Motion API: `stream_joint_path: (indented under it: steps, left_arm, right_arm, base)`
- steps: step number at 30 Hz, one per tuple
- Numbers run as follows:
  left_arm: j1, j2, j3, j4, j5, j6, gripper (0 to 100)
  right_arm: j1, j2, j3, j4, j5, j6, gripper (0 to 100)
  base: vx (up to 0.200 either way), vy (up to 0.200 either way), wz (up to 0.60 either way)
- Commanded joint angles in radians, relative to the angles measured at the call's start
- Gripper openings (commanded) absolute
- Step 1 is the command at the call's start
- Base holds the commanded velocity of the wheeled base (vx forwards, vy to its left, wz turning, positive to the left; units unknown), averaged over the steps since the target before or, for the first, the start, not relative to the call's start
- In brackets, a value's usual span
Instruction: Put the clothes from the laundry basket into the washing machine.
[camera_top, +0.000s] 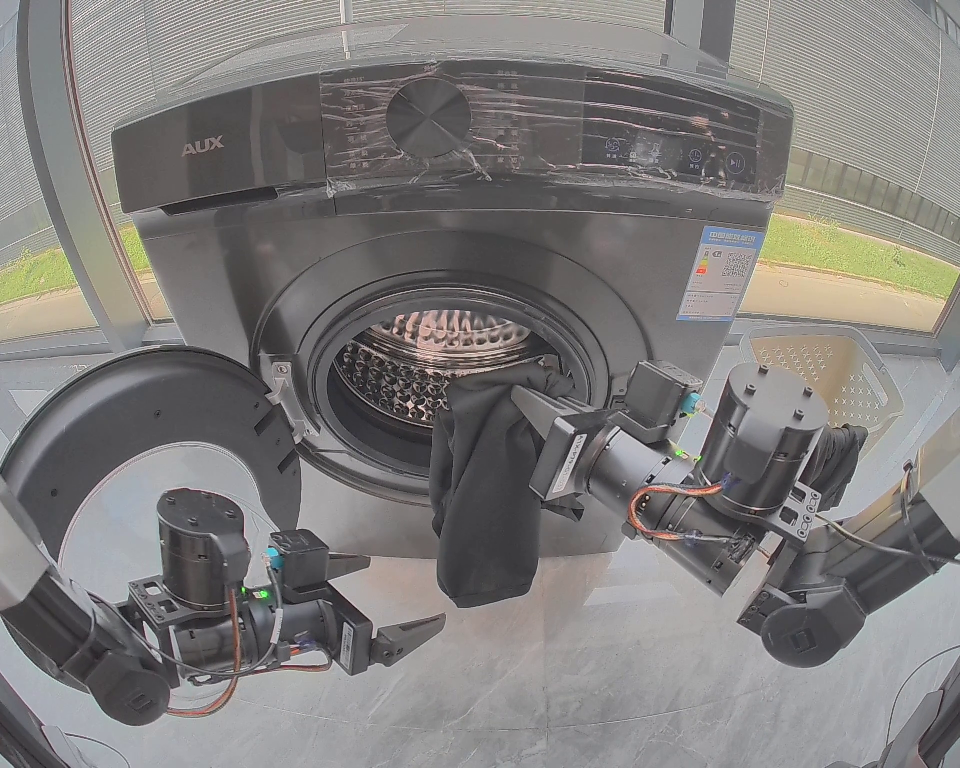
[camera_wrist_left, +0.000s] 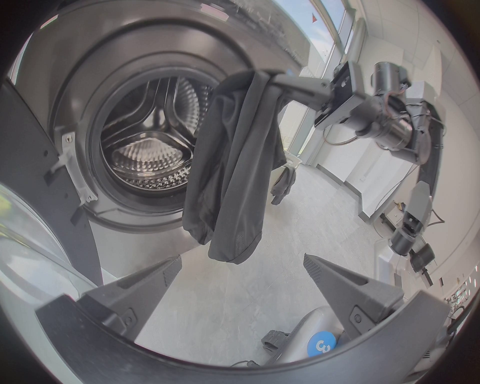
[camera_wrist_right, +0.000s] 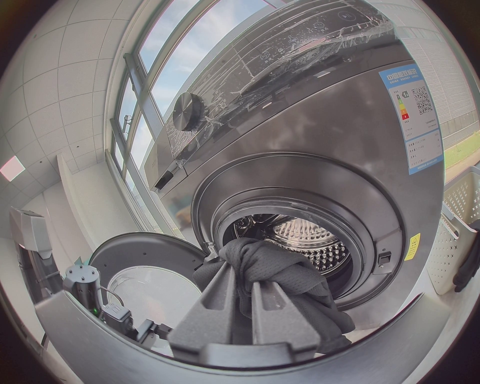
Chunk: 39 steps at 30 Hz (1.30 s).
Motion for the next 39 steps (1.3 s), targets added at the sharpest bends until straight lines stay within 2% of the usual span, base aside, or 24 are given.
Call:
stream_joint_path:
  steps: [1,5,9,10,18,26,36,39]
  left_arm:
    - [-0.008,0.116,-0.044,-0.010,0.014,-0.009,100]
    - [-0.006,0.170,-0.073,-0.030,0.015,-0.016,100]
    - [-0.008,0.218,-0.113,-0.068,0.008,-0.084,100]
    - [-0.008,0.225,-0.120,-0.070,0.005,-0.091,100]
    - [-0.008,0.319,-0.169,-0.097,0.002,-0.098,100]
    - [-0.008,0.429,-0.172,-0.228,0.002,-0.099,100]
    - [-0.038,0.510,-0.223,-0.260,0.005,-0.099,100]
    - [-0.040,0.550,-0.251,-0.320,0.015,-0.101,100]
  right_arm:
    - [0.000,0.005,-0.006,-0.002,-0.008,-0.001,0]
    - [0.002,0.008,-0.006,-0.003,-0.010,0.001,0]
    - [0.002,0.018,-0.003,-0.008,-0.013,0.001,0]
    - [0.003,0.018,-0.003,-0.008,-0.013,0.001,0]
    - [0.012,0.021,-0.002,-0.009,-0.016,0.001,0]
    - [0.014,0.022,-0.003,-0.009,-0.016,0.001,0]
    - [0.017,0.033,-0.005,-0.011,-0.017,0.001,0]
    - [0.017,0.033,0.000,-0.011,-0.016,0.001,0]
  base:
    - [0.000,0.000,0.00]
    - [0.000,0.000,0.00]
    - [0.000,0.000,0.00]
    - [0.000,0.000,0.00]
    - [0.000,0.000,0.00]
    - [0.000,0.000,0.00]
    - [0.000,0.000,0.00]
    - [0.000,0.000,0.00]
